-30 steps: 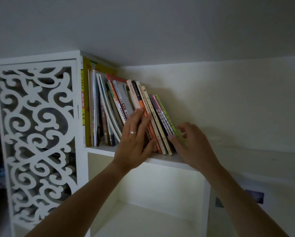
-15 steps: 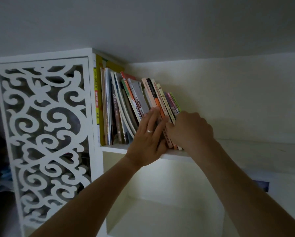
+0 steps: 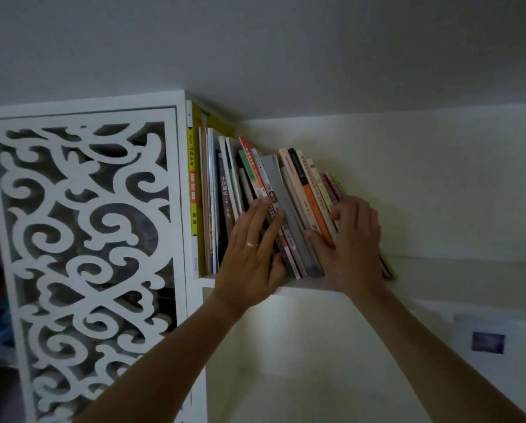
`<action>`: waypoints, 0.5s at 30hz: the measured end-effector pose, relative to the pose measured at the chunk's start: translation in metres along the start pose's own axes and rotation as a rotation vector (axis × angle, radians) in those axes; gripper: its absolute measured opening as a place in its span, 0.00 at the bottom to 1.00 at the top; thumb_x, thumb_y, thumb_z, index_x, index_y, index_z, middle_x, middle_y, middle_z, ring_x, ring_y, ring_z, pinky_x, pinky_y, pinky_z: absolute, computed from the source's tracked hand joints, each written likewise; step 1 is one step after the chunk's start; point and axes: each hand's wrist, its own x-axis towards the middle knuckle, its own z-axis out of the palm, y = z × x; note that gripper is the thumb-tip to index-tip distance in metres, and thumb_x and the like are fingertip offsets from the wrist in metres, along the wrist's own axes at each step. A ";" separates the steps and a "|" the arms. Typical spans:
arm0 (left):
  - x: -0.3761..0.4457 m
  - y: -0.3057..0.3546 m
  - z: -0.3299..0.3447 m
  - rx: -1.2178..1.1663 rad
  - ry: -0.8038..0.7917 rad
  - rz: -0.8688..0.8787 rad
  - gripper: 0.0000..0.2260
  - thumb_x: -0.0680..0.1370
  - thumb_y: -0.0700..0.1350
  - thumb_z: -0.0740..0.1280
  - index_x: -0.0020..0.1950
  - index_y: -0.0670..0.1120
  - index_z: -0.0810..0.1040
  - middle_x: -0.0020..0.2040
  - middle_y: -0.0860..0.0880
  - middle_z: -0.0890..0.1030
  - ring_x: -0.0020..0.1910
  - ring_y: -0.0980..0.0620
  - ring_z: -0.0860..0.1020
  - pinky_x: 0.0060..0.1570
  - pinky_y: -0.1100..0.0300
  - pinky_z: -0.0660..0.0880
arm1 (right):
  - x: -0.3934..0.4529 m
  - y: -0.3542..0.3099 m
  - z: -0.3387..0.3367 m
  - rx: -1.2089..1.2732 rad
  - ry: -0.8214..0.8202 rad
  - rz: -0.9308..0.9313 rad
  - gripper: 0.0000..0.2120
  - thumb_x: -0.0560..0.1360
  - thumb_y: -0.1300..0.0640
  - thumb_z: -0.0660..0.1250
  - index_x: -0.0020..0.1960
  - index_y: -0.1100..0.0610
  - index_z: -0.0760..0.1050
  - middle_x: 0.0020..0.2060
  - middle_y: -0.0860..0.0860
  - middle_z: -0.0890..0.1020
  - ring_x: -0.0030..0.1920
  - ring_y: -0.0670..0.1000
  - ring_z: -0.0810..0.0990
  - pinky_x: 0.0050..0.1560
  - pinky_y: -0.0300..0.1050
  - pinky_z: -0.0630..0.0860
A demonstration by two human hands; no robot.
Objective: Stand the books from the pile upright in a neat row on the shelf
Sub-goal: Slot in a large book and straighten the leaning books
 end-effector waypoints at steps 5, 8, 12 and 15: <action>-0.002 0.002 0.000 0.032 -0.016 0.006 0.28 0.81 0.48 0.58 0.80 0.39 0.64 0.83 0.38 0.56 0.83 0.41 0.55 0.81 0.43 0.50 | 0.008 0.019 -0.007 -0.068 -0.077 0.131 0.39 0.72 0.35 0.70 0.71 0.59 0.64 0.72 0.61 0.68 0.69 0.63 0.70 0.63 0.60 0.74; -0.001 0.003 -0.001 0.043 -0.040 0.004 0.28 0.81 0.48 0.57 0.81 0.40 0.64 0.83 0.38 0.57 0.83 0.41 0.55 0.82 0.43 0.50 | 0.009 0.024 -0.010 0.076 -0.250 0.305 0.42 0.73 0.32 0.67 0.76 0.49 0.52 0.64 0.56 0.77 0.54 0.58 0.81 0.48 0.51 0.82; -0.002 0.003 0.001 0.079 -0.063 0.014 0.28 0.81 0.48 0.56 0.81 0.41 0.64 0.83 0.37 0.57 0.83 0.41 0.56 0.81 0.42 0.50 | 0.012 0.031 -0.009 0.059 -0.139 0.297 0.35 0.76 0.33 0.62 0.73 0.52 0.56 0.58 0.57 0.80 0.47 0.59 0.84 0.41 0.51 0.84; 0.003 0.005 -0.004 0.196 -0.063 0.145 0.26 0.82 0.49 0.55 0.79 0.43 0.64 0.82 0.37 0.59 0.82 0.39 0.58 0.80 0.38 0.55 | 0.012 0.034 -0.007 0.048 -0.111 0.302 0.35 0.76 0.31 0.59 0.70 0.55 0.59 0.56 0.57 0.80 0.45 0.59 0.84 0.38 0.47 0.82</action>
